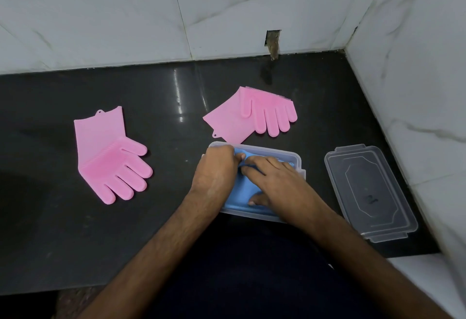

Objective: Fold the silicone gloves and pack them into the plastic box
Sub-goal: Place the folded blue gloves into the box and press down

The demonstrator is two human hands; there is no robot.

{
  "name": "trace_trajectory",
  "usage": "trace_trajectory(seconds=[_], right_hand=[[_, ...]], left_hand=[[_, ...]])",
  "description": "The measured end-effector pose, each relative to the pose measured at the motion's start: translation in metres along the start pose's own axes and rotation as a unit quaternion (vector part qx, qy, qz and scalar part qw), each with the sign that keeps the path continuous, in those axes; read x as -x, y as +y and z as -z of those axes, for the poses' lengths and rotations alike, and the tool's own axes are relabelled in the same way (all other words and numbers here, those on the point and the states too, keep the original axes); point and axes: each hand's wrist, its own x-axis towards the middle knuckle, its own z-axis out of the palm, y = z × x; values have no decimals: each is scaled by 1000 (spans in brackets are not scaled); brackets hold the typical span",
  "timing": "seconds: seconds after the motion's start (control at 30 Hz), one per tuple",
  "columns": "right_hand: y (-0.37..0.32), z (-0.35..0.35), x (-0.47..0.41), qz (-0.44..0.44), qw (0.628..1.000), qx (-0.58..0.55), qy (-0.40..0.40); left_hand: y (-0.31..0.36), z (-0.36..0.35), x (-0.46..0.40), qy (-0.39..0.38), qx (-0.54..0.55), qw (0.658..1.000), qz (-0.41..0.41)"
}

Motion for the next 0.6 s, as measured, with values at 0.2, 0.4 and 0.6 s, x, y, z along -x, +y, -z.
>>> trace_trajectory(seconds=[0.2, 0.4, 0.6], right_hand=[[2, 3, 0, -1, 1000, 2, -29], [9, 2, -1, 9, 999, 2, -39], [12, -2, -4, 13, 999, 4, -43]], left_hand=[[-12, 7, 8, 95, -96, 985, -105], [-40, 22, 15, 58, -210, 919, -327], [-54, 17, 4, -19, -289, 911, -293]])
